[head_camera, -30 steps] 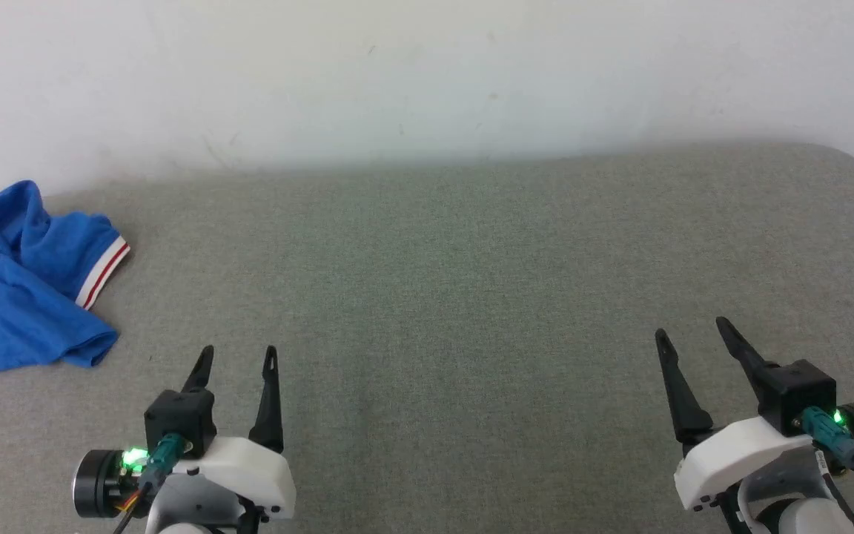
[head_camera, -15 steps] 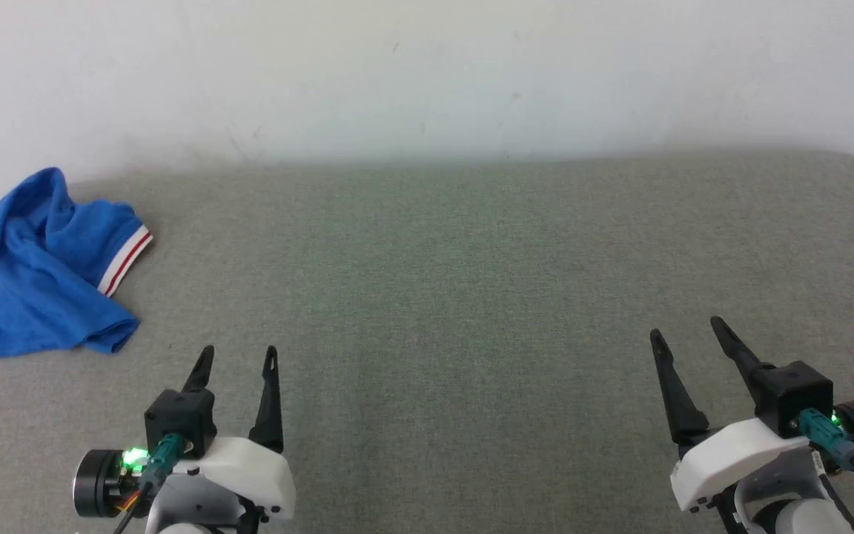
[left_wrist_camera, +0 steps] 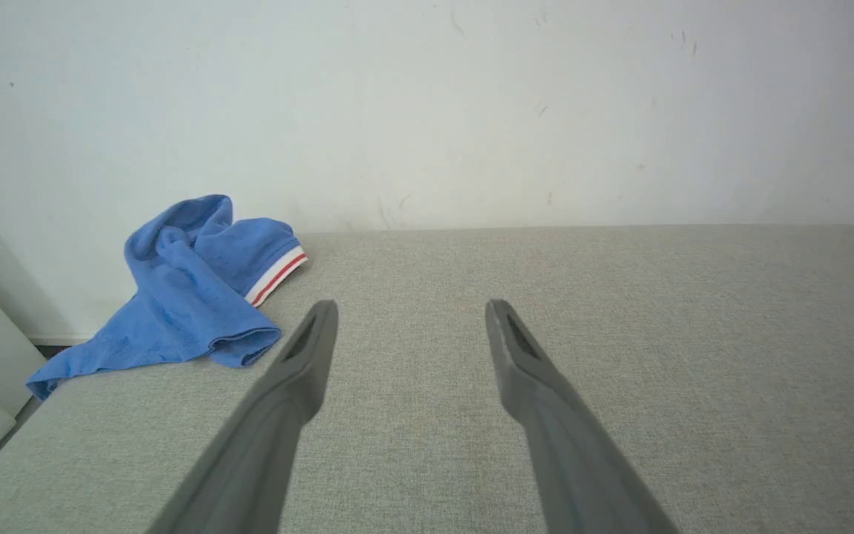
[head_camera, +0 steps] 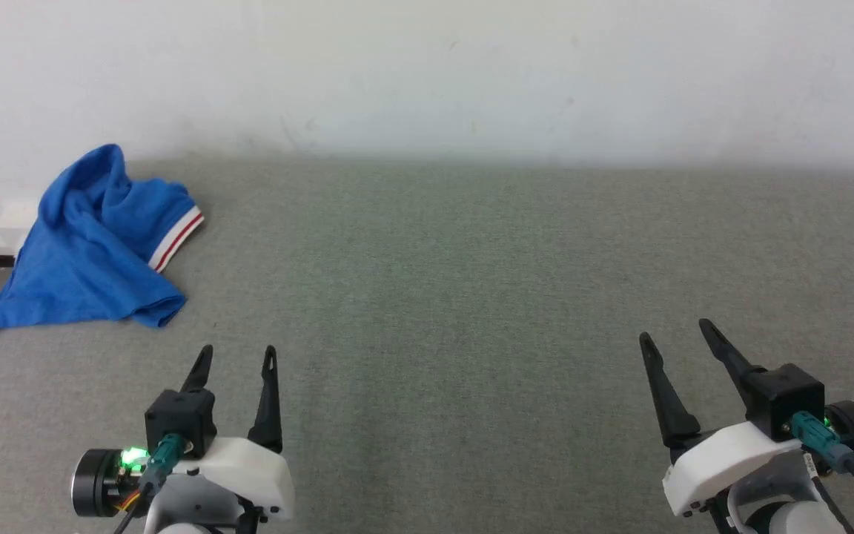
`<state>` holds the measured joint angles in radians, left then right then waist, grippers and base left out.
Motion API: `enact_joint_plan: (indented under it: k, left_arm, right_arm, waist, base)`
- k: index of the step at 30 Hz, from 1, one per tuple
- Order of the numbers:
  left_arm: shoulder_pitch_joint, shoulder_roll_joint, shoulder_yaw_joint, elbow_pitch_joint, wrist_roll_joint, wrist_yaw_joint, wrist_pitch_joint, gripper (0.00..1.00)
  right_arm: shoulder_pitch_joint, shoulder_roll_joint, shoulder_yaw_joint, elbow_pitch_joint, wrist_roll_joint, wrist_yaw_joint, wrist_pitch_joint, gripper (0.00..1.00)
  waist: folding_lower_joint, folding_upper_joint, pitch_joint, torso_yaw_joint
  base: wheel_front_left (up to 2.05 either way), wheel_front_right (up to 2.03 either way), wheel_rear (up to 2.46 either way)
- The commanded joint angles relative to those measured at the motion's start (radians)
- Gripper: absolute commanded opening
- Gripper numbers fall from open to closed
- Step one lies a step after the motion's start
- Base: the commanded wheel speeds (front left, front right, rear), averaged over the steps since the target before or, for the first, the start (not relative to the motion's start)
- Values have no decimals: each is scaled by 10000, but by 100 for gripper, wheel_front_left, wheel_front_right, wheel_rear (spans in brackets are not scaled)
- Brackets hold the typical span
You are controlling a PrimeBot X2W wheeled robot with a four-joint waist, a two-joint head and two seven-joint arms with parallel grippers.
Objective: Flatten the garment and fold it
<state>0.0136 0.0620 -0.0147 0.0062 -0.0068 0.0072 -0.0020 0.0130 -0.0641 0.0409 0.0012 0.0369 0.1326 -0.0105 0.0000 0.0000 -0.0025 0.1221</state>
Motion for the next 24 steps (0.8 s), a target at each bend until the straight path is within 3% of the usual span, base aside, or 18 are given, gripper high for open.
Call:
enact_joint_plan:
  k: [1, 24]
  left_arm:
    - [-88, 77, -35, -27, 28, 73, -86, 100]
    - [-110, 298, -229, -43, 42, 215, -191, 100]
  right_arm:
    - [109, -41, 41, -75, 80, -5, -21, 100]
    - [340, 36, 274, -181, 424, -9, 105, 100]
  waist:
    - [0, 0, -6, 204]
    - [0, 0, -160, 1754]
  base:
    - [0, 0, 0]
    - [0, 0, 0]
